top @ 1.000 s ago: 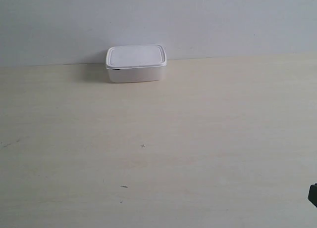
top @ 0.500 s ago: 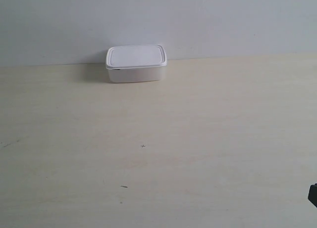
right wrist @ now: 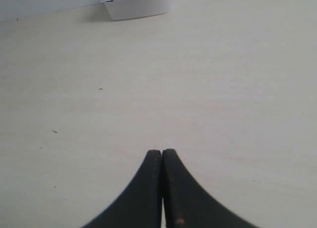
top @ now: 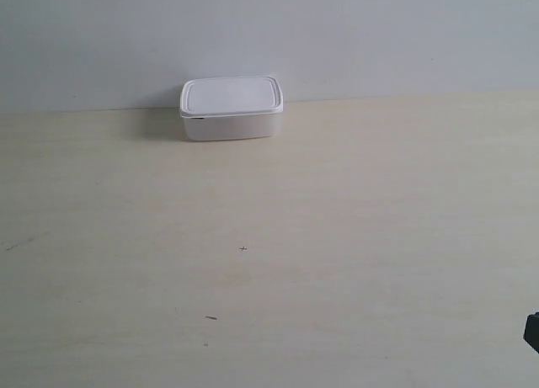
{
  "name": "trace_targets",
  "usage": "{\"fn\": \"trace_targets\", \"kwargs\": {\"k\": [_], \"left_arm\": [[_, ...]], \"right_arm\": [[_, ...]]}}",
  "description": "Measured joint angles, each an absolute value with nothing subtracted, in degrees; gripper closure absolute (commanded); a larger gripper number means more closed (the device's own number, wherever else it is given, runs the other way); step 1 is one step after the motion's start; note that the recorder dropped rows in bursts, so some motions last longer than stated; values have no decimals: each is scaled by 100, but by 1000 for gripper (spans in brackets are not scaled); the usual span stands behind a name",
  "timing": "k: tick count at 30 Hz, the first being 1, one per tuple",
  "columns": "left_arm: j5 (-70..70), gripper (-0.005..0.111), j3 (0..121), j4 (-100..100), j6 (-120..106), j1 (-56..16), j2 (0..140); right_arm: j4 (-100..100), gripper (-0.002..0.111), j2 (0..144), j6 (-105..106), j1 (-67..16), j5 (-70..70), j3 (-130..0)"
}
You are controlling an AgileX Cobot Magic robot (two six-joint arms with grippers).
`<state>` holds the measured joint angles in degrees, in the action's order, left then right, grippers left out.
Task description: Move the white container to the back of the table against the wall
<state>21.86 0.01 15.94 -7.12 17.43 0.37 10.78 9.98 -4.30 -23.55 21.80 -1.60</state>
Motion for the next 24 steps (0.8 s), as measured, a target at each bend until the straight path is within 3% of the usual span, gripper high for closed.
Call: {"fn": "trace_targets", "kwargs": {"k": [18, 24], "left_arm": [[2237, 107, 1, 1570, -712, 1743, 37], [2237, 107, 1, 1570, -712, 1743, 37]], "right_arm": [[1078, 108, 852, -453, -2330, 2180, -160], [1078, 108, 354, -453, -1747, 2169, -160]]}}
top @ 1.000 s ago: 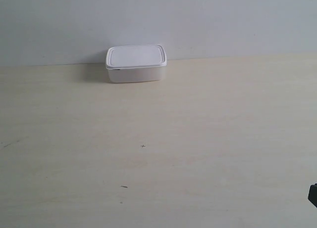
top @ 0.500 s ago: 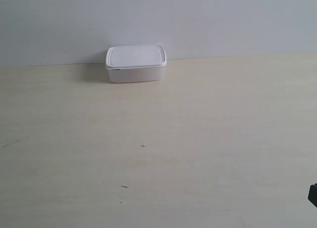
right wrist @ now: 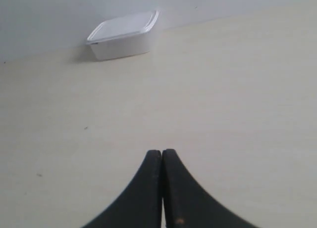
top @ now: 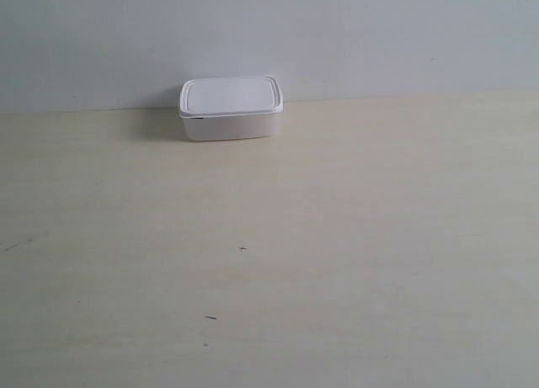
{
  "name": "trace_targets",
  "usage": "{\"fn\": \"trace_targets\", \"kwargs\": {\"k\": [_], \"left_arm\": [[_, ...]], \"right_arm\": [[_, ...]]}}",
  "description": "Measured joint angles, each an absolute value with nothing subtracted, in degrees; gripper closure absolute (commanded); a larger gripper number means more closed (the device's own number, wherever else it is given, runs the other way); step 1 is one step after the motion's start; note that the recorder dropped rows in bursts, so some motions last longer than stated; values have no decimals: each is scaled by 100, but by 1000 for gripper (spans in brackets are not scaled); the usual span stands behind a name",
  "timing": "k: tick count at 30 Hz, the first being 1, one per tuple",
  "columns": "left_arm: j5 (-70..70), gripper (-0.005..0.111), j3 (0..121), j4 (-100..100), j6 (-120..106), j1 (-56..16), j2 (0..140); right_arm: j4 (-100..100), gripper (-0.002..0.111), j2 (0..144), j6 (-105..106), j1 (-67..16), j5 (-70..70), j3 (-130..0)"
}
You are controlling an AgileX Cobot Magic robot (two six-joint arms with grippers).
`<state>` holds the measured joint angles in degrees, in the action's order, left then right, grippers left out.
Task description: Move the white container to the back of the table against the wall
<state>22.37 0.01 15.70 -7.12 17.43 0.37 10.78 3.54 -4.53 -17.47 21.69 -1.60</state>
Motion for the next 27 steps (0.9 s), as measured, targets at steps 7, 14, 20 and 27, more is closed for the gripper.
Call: {"fn": "trace_targets", "kwargs": {"k": [7, 14, 20, 27], "left_arm": [[2237, 107, 1, 1570, -712, 1743, 37], [2237, 107, 1, 1559, -712, 1743, 37], [2237, 107, 1, 1559, -723, 1743, 37], [2241, 107, 1, 1559, -723, 1743, 37]], "right_arm": [[836, 108, 32, -302, -1013, 2169, -160], [796, 108, 33, 43, -346, 2158, -30], [796, 108, 33, 362, -92, 2043, -30], [796, 108, 33, 426, 0, 2016, -30]]}}
